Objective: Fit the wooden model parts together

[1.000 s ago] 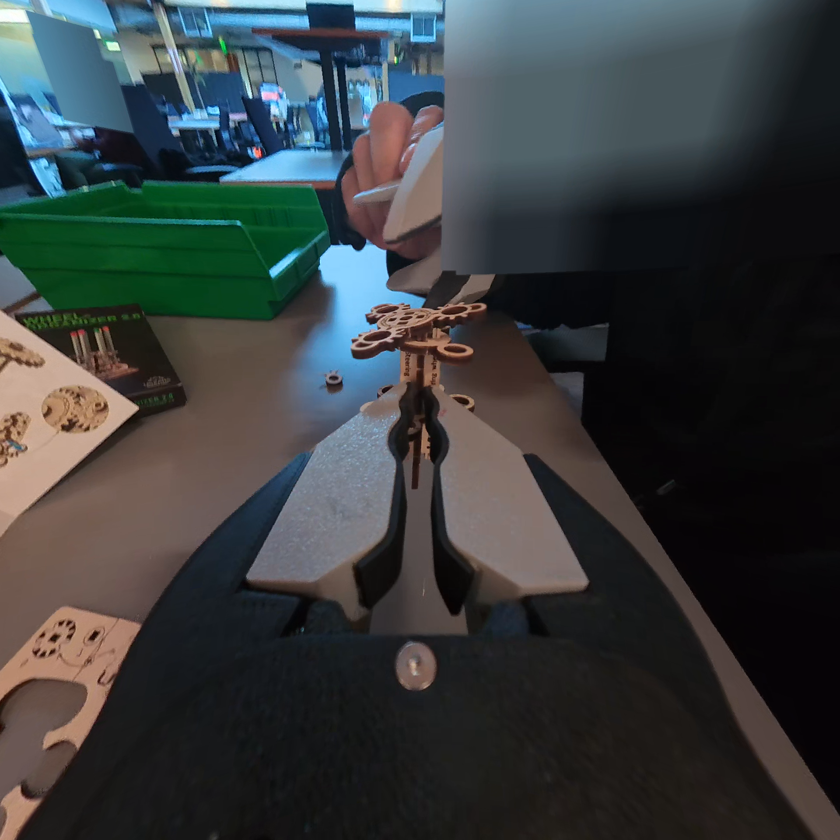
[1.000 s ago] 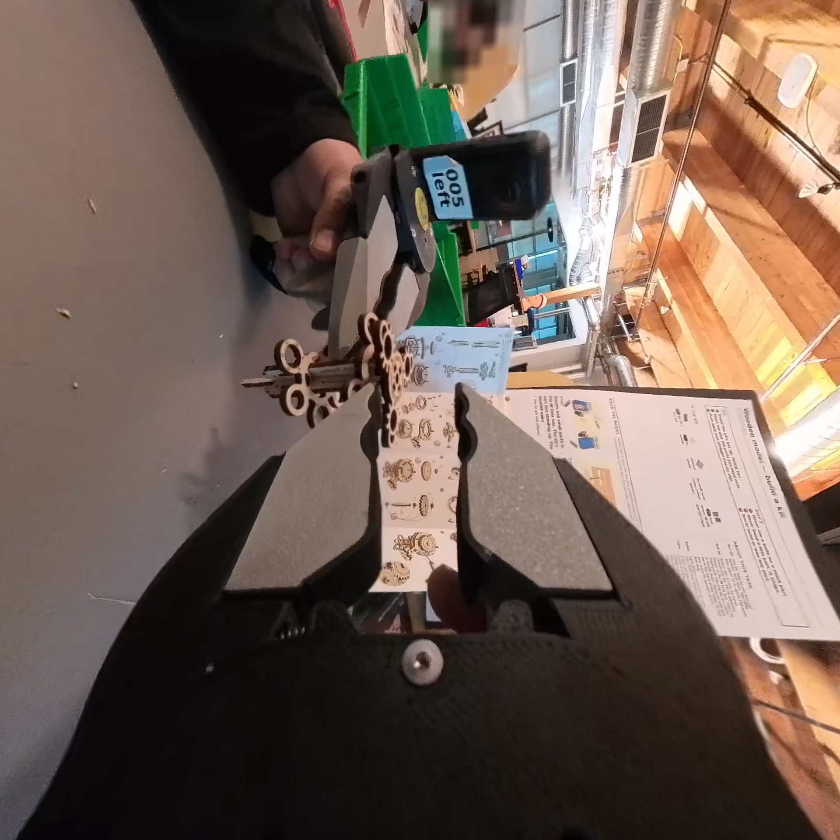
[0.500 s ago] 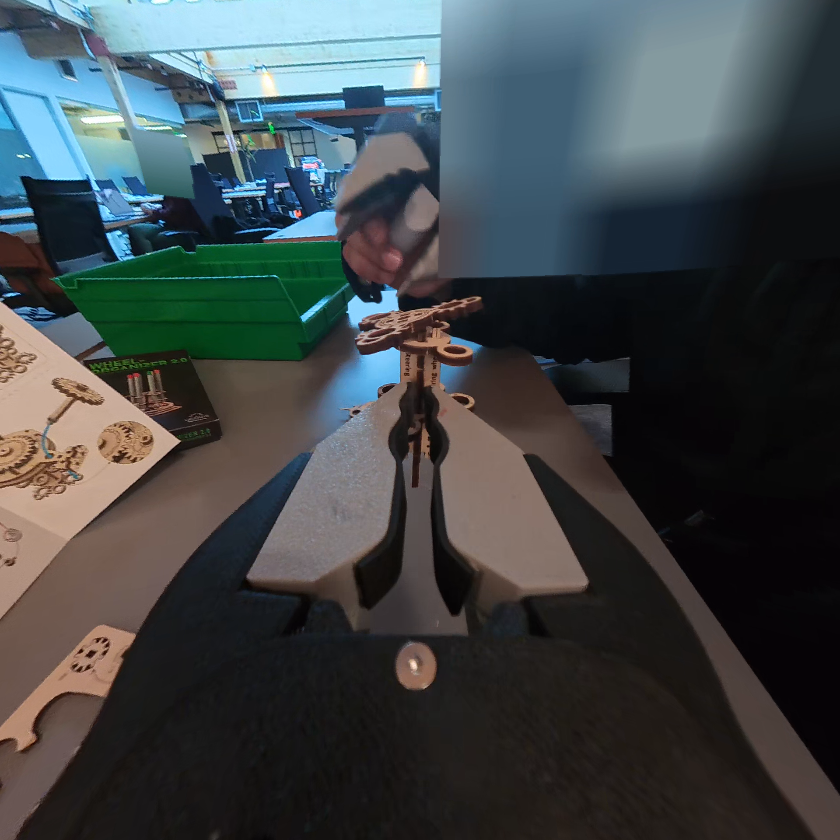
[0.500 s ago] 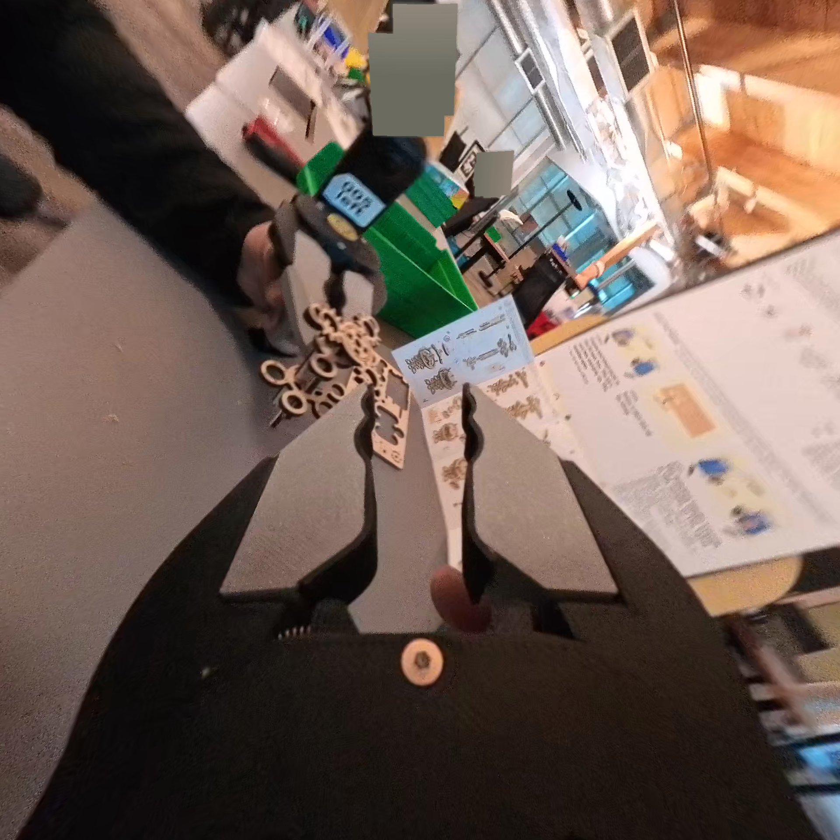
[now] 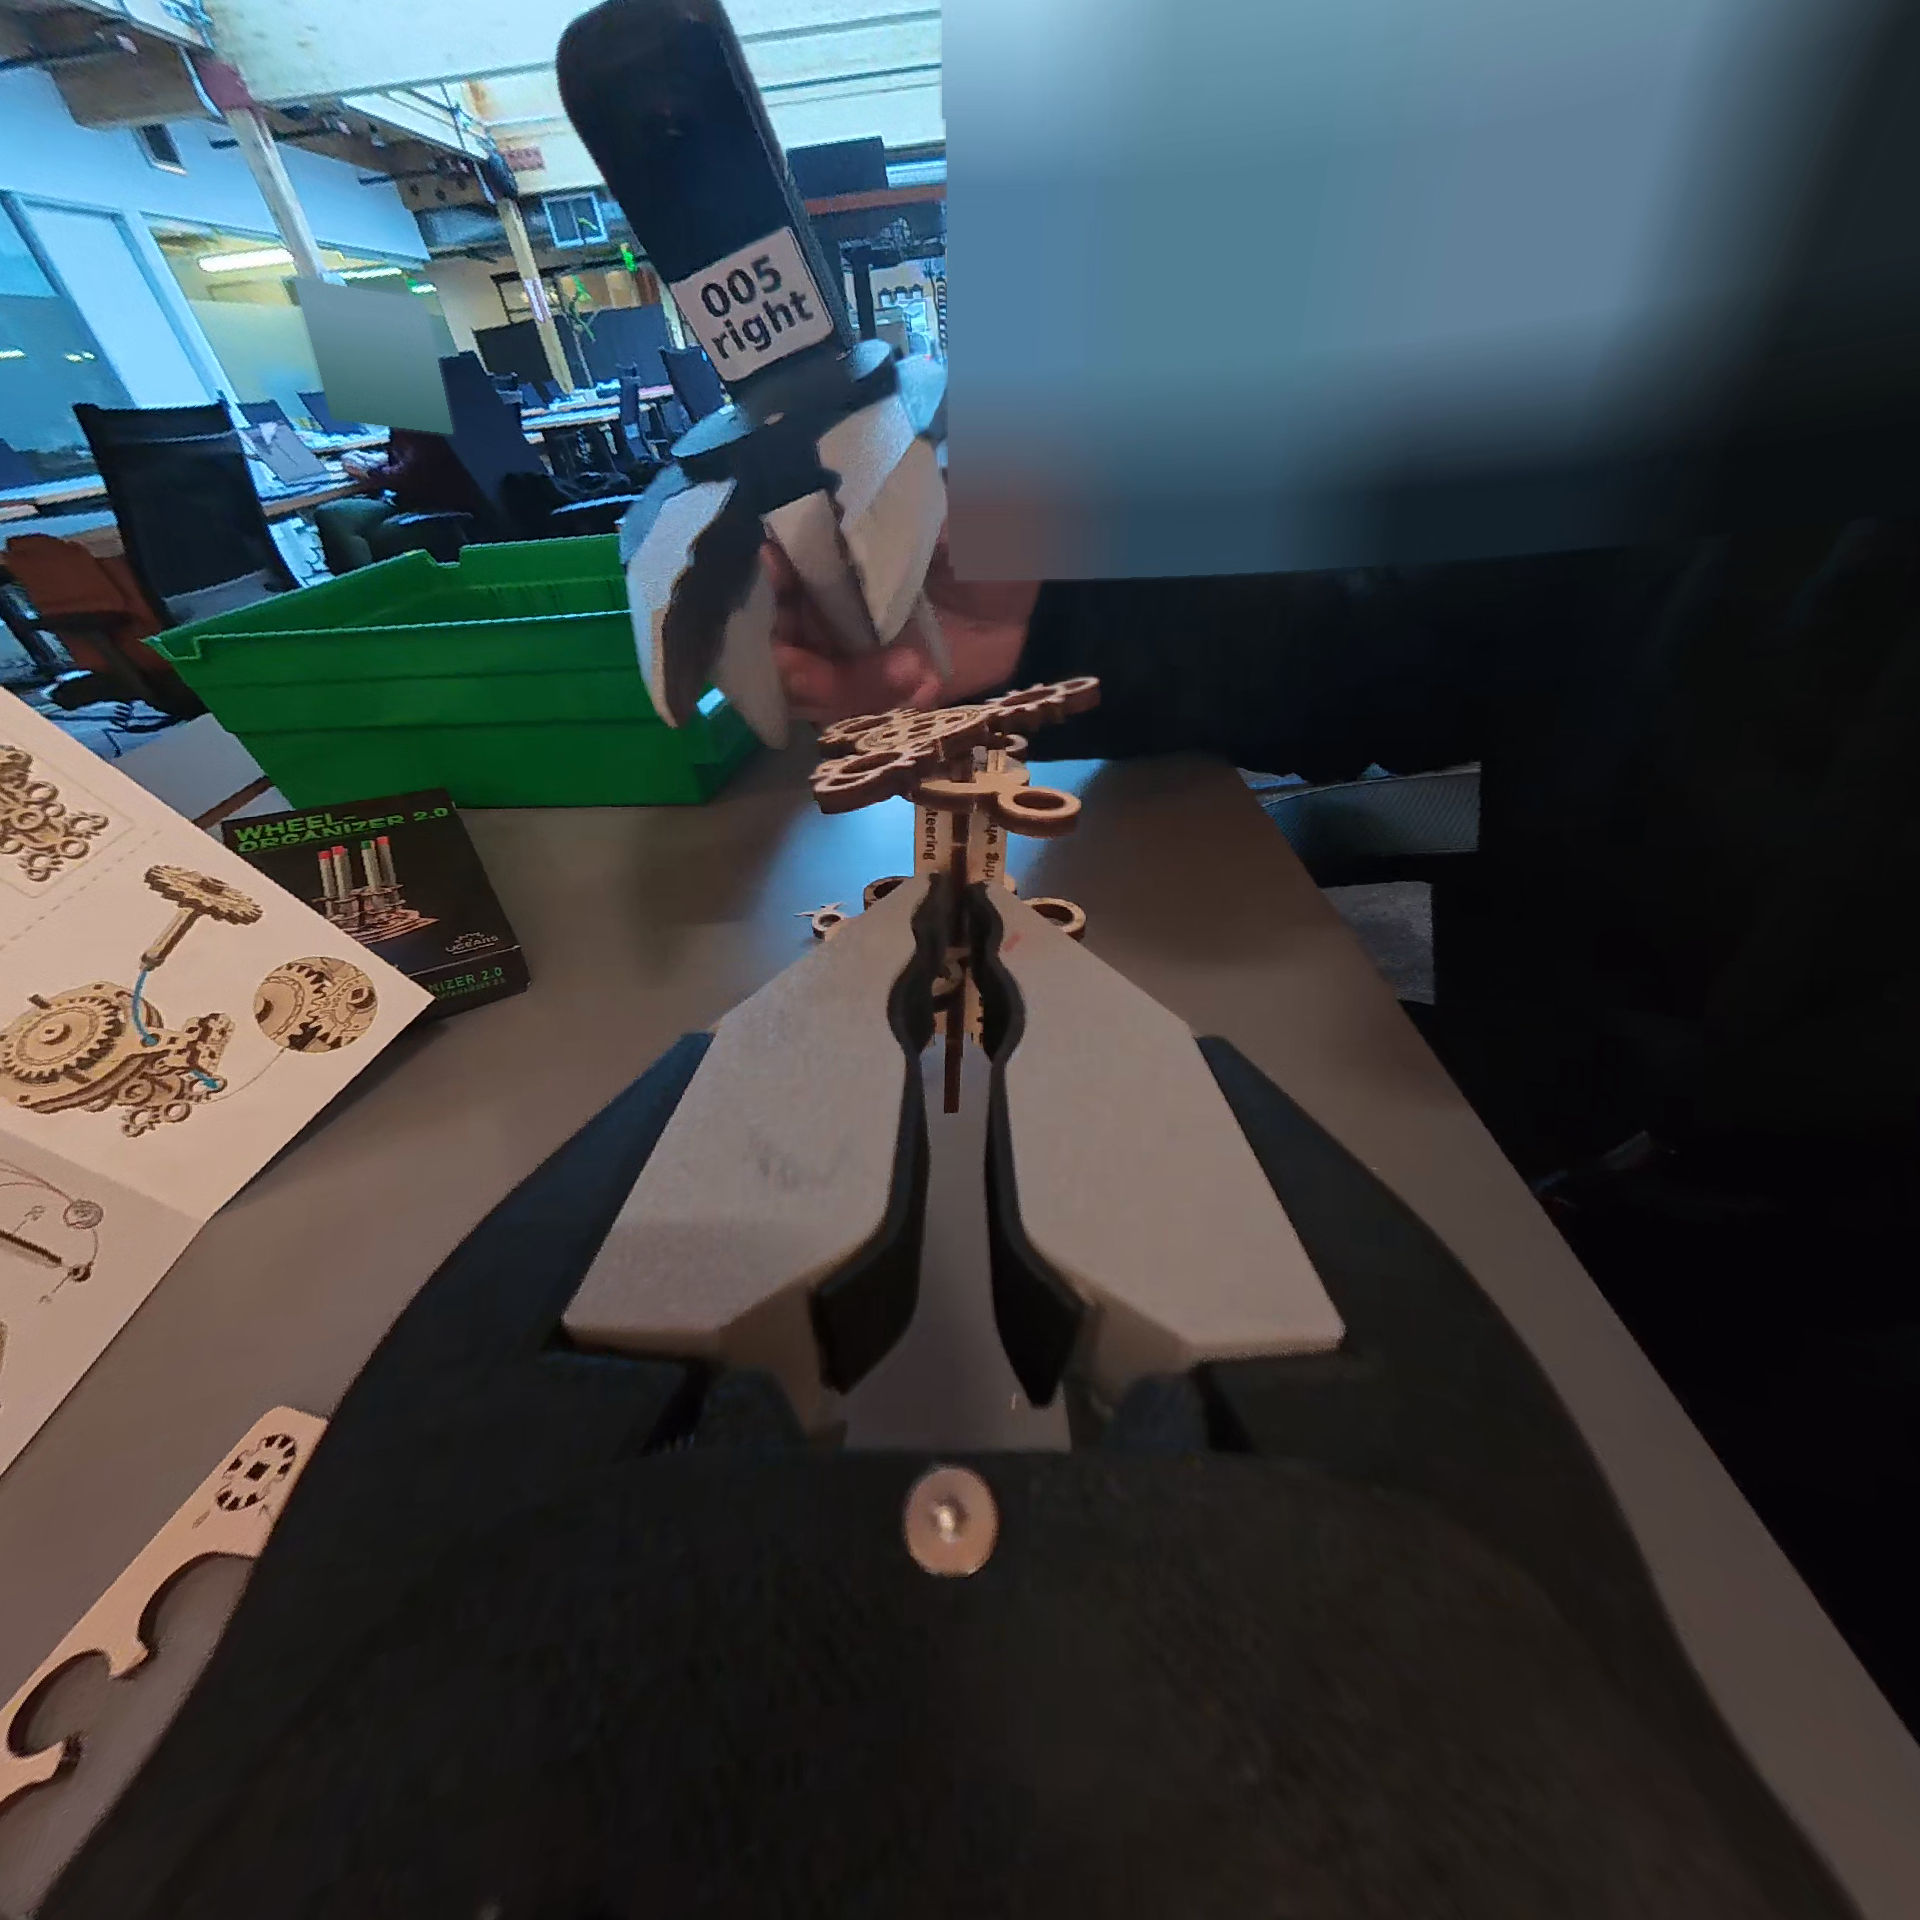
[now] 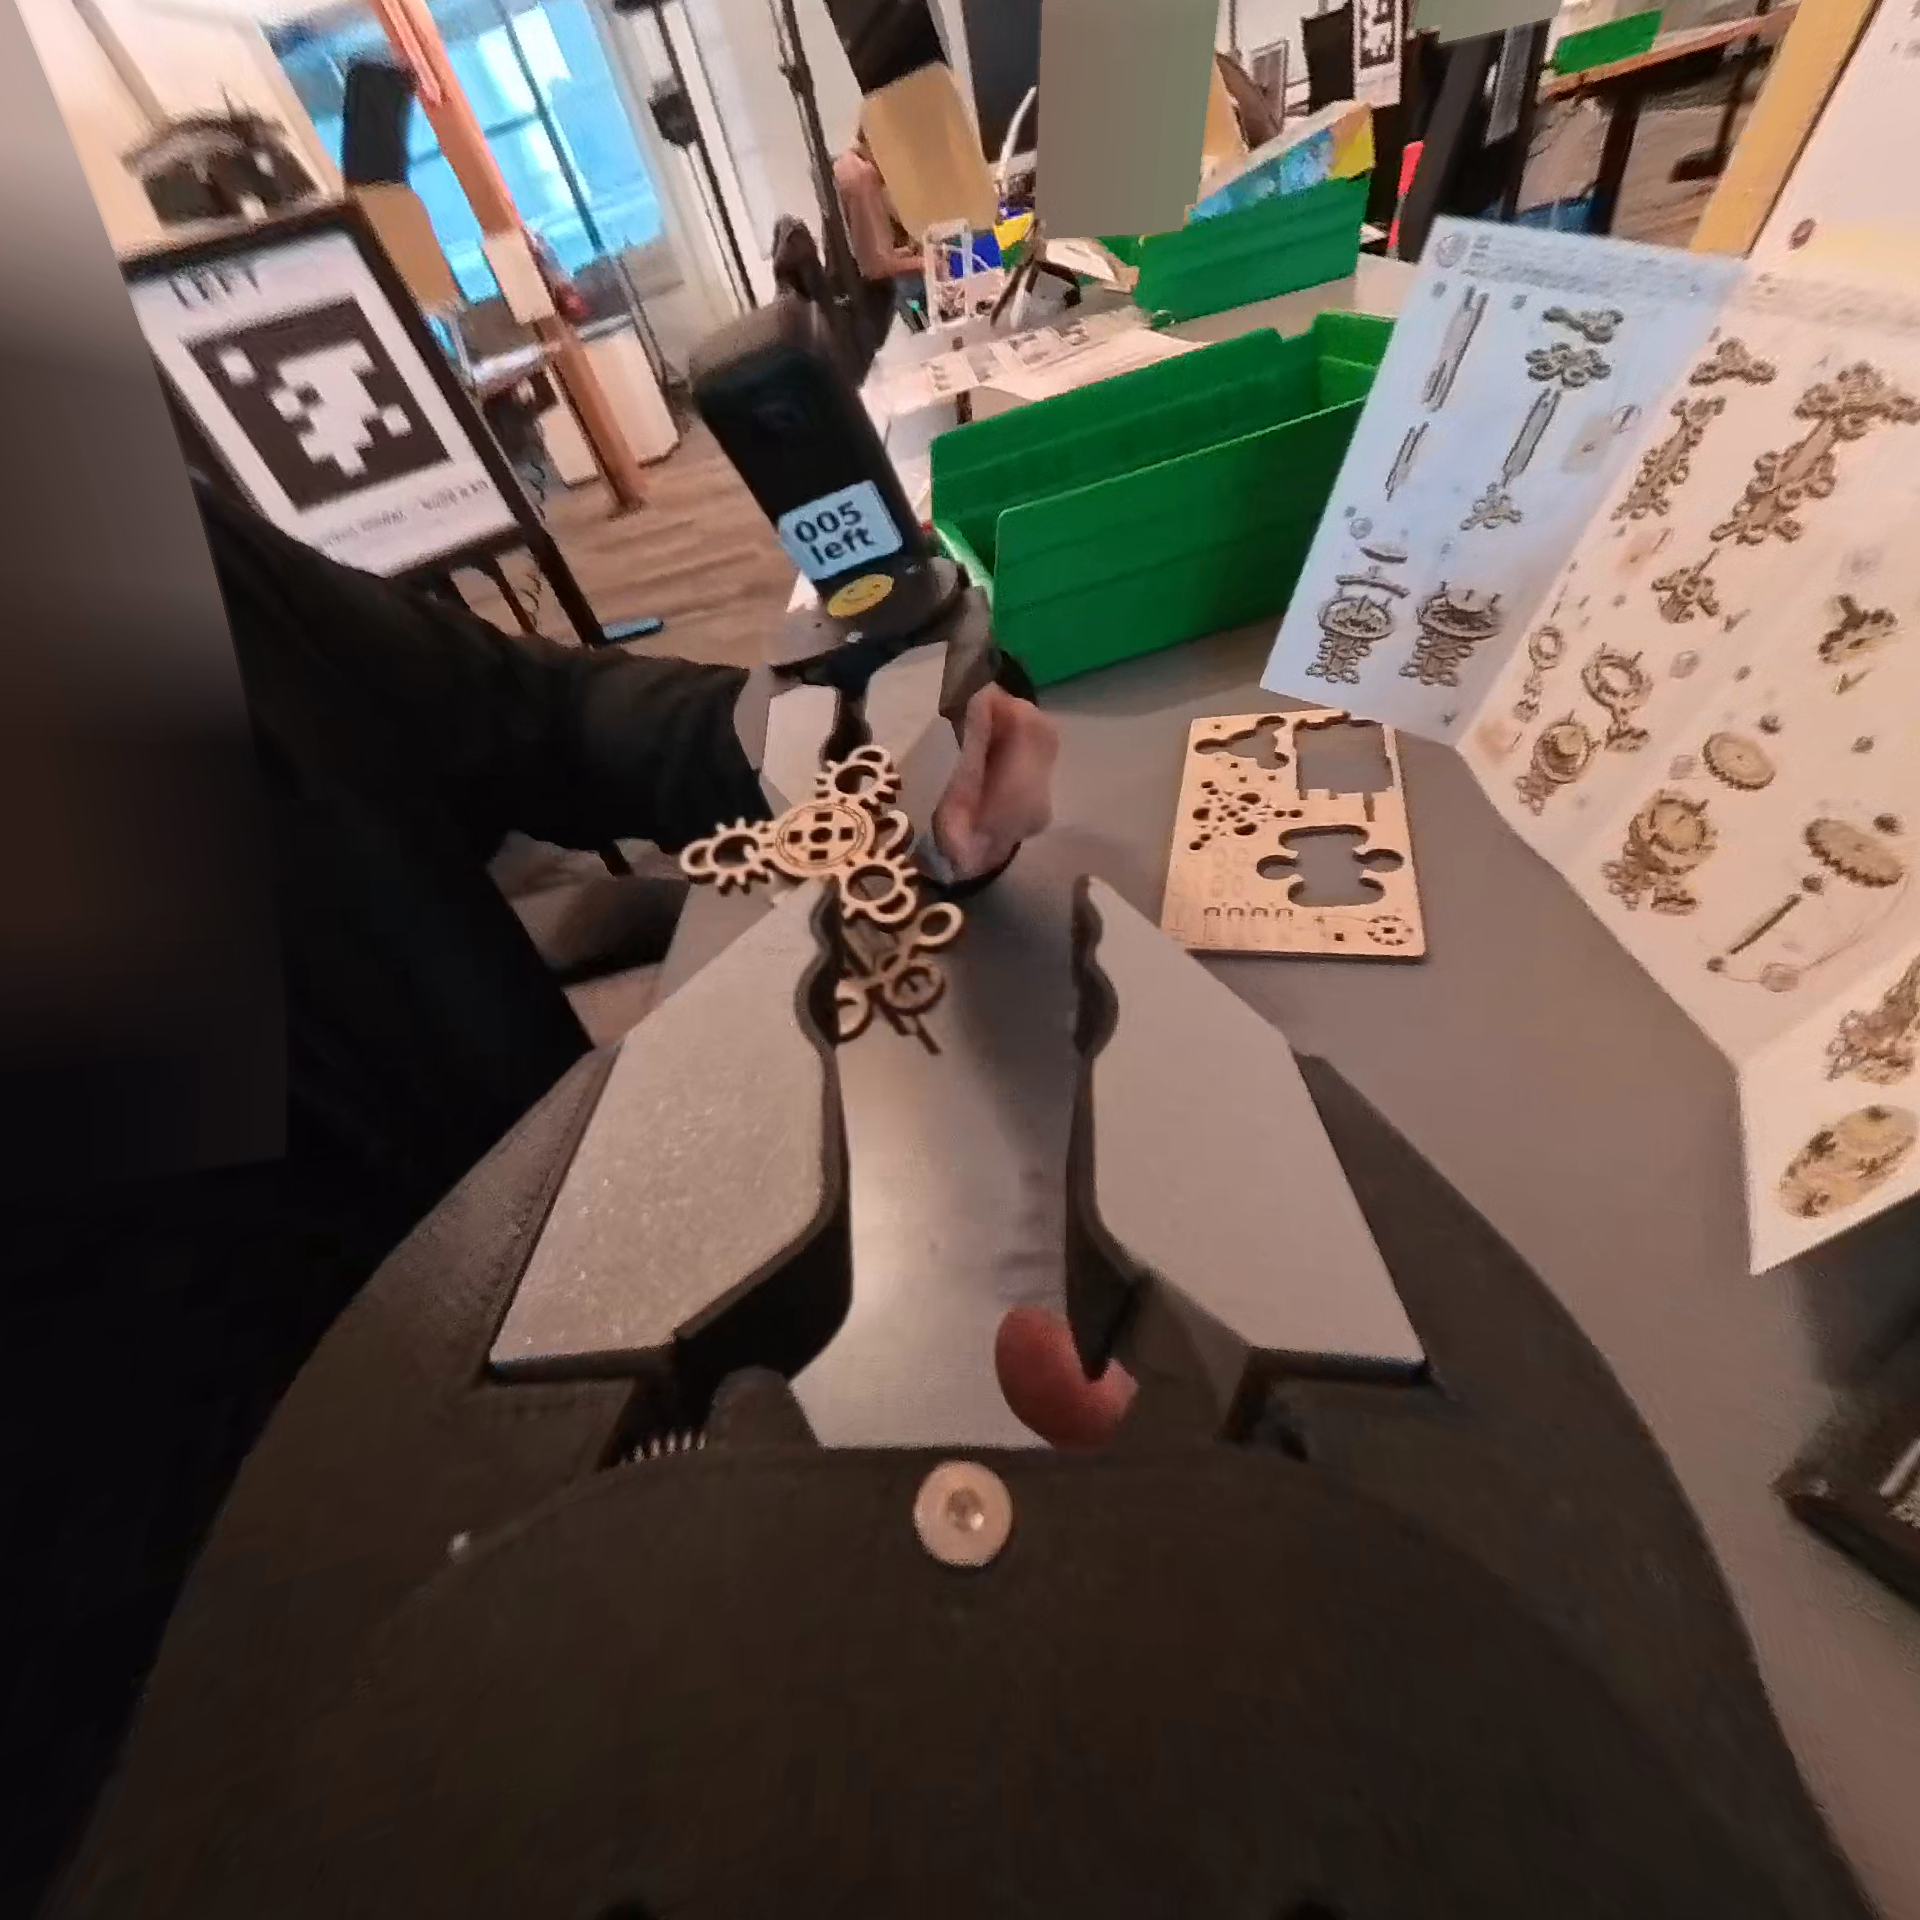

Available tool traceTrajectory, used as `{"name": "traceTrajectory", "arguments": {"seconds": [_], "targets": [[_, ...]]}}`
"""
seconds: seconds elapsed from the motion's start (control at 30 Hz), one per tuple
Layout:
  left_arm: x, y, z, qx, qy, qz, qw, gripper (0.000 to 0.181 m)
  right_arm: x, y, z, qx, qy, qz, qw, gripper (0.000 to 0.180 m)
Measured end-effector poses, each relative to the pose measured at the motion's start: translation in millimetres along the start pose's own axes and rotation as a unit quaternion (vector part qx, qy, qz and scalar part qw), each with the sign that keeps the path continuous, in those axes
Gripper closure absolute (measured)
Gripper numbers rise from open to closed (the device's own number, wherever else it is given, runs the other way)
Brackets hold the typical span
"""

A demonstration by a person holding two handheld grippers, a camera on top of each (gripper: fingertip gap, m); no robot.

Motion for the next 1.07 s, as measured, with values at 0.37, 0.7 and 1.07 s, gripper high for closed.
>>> {"name": "traceTrajectory", "arguments": {"seconds": [0.37, 0.7, 1.07], "targets": [[-0.6, -2.4, -4.2, 0.009, 0.009, -0.014, 1.000, 0.181, 19.8, -10.4, 16.9, 0.078, 0.166, 0.120, 0.976, 0.147], [-1.6, 2.2, -4.3, 0.008, -0.002, -0.028, 1.000, 0.180, 12.3, -40.4, 17.1, 0.166, 0.214, 0.210, 0.940, 0.152], [-0.8, 1.2, -5.9, 0.020, -0.001, -0.023, 1.000, 0.180, 14.1, -38.5, 17.6, 0.143, 0.237, 0.224, 0.934, 0.156]]}}
Point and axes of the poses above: each gripper's, where its closed fingertips meet, y back along the fingers, z out of its top, x = y × z across the jaws, the point moved 6 cm from there along y, back along the fingers, and after that the axes turned 13 degrees about y, right-handed, at the moved point
